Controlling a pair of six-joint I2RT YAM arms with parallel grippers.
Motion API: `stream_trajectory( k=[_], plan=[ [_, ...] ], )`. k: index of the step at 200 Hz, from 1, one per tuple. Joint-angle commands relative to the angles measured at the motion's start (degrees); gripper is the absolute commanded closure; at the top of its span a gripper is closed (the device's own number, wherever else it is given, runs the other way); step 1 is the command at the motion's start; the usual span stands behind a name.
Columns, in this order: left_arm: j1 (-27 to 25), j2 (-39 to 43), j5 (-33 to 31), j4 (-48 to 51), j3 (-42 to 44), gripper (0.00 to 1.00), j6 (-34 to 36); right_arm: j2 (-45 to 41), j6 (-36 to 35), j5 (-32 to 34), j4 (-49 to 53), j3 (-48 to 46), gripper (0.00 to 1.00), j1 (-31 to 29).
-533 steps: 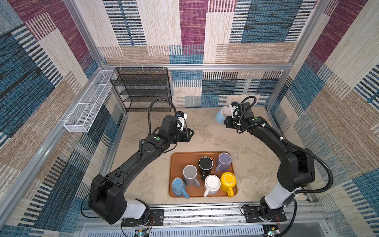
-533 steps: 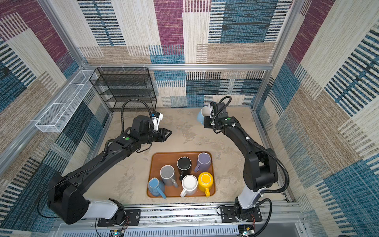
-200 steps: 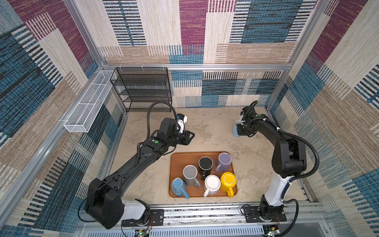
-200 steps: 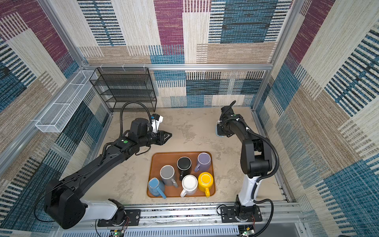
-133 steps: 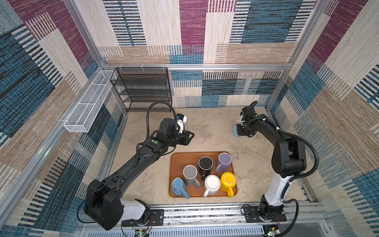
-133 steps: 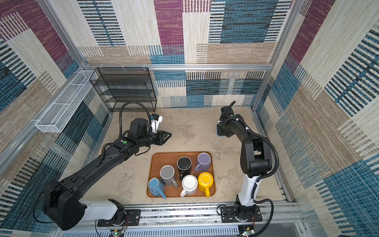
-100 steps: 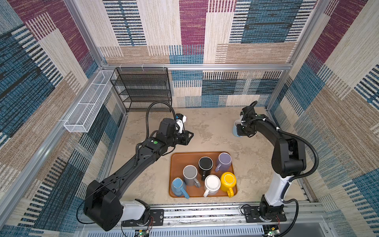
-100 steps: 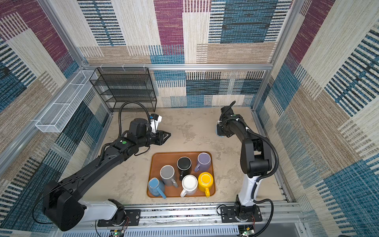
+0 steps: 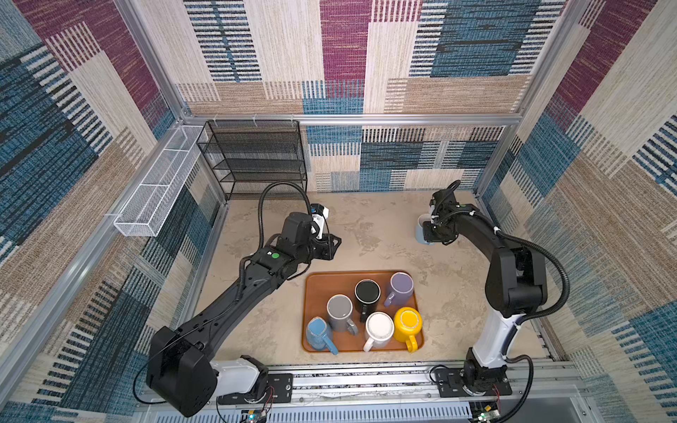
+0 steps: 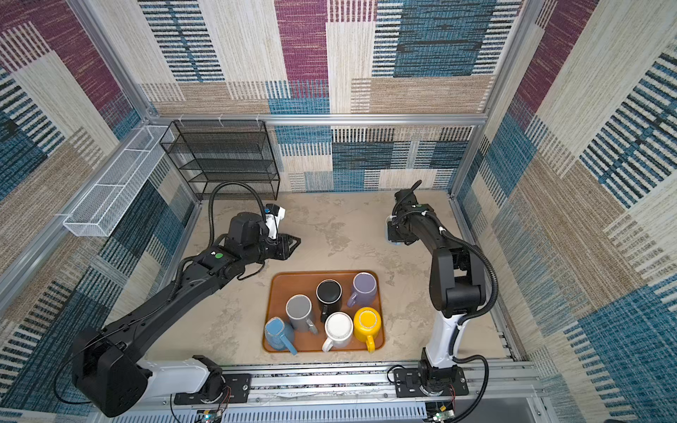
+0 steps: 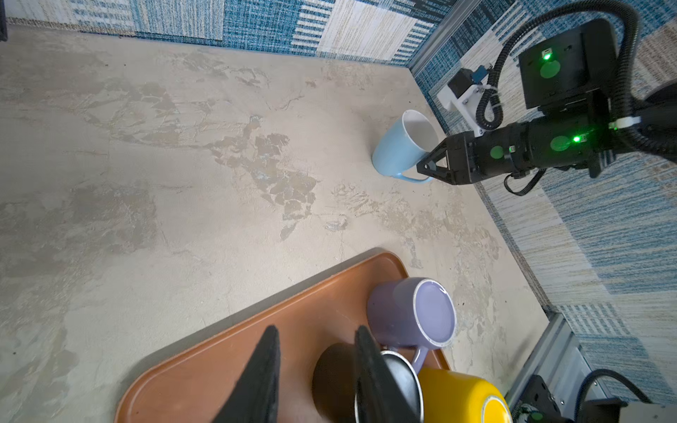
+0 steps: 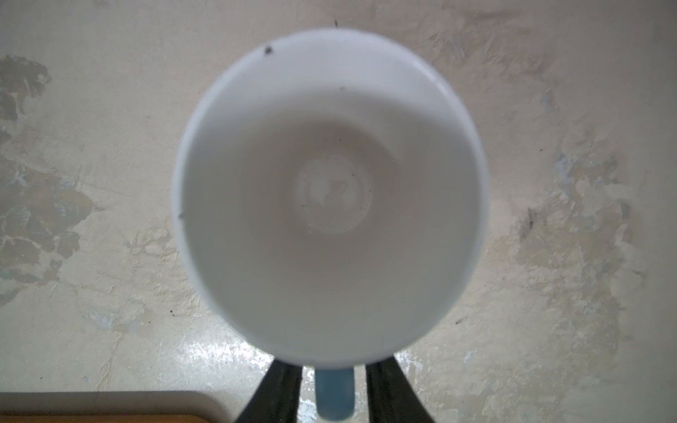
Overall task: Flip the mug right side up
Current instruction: 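Lower the upright light blue mug onto the table with the right gripper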
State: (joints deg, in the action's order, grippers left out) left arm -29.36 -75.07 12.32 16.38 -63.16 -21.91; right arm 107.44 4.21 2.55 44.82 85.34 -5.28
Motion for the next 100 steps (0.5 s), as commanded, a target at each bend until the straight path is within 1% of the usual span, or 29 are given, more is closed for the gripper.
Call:
stream_trajectory(
  k=[1,52,71,100],
  plan=[
    [0.1,0.5,-1.0,0.9,-0.3,0.67,1.4,-1.1,0.6,-0.1,-1.0,-0.3,0.65,0.0],
    [0.0,0.5,-1.3,2.1,-0.6,0.65,1.5,-3.3,0.9,0.1,-0.8,-1.1,0.60,-0.1],
    [0.0,0.6,-1.6,2.9,-1.0,0.64,1.6,-4.4,0.9,-0.7,-0.9,-1.6,0.57,0.0],
    [0.0,0.7,-2.6,5.3,-1.6,0.63,1.7,-6.2,1.0,-2.2,-1.5,-2.6,0.55,0.0]
  ],
)
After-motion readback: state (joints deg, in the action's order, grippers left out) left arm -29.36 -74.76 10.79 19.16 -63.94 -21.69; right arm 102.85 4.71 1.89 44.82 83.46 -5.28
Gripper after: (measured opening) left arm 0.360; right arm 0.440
